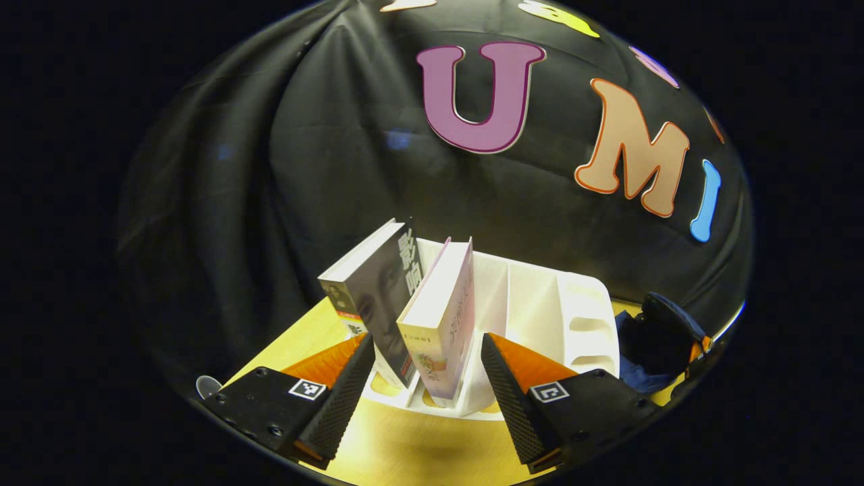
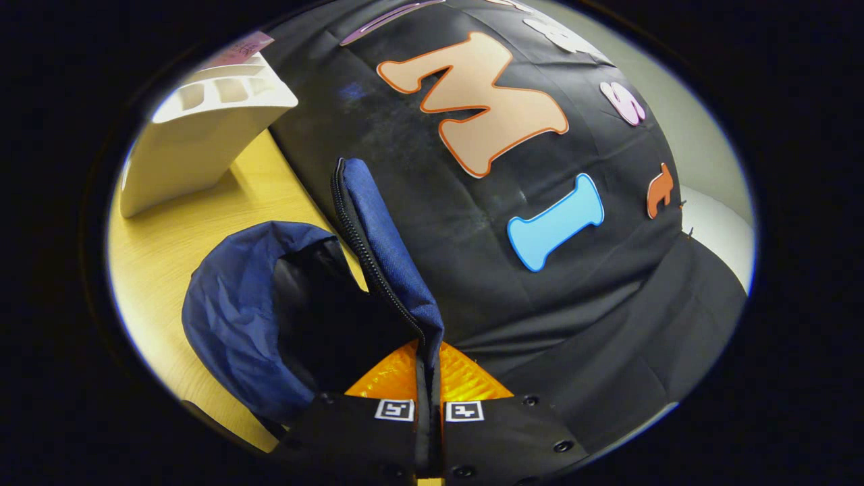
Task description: Open the schoolbag, grab two books from the bookshelf and put them into the schoolbag.
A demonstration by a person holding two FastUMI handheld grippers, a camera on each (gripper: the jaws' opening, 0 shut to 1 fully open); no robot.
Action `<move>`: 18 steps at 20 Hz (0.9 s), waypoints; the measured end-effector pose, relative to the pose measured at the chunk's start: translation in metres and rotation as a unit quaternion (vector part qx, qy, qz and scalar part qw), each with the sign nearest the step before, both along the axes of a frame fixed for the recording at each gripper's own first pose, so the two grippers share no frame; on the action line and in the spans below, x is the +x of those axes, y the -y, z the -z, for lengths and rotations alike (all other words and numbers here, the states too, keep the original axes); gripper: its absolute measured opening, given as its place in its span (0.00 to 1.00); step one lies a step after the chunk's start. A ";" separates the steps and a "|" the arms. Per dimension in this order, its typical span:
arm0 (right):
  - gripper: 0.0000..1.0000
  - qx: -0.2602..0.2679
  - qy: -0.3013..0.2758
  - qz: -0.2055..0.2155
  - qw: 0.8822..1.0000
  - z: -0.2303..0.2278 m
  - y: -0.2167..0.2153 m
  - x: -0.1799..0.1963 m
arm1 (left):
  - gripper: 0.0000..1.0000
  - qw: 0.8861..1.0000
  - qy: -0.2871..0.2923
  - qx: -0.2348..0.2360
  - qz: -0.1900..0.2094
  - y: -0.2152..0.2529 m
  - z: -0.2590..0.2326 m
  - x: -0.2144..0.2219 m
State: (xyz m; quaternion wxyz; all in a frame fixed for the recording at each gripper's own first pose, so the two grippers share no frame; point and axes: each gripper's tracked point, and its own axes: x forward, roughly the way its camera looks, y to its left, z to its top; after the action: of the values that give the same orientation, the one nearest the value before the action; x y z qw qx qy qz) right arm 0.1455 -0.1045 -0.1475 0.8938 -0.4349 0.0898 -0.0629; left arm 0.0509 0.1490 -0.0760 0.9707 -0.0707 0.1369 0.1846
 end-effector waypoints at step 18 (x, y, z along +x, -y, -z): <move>0.03 0.044 -0.010 0.011 0.999 -0.008 0.008 -0.027 | 0.83 0.979 -0.177 -0.037 0.091 -0.009 0.016 0.051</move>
State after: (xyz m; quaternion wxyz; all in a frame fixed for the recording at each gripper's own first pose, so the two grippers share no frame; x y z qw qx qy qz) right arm 0.1189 -0.1121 -0.1399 0.9104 -0.3947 0.1060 -0.0649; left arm 0.1021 0.1581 -0.0921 0.9407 -0.0597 0.3187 0.1002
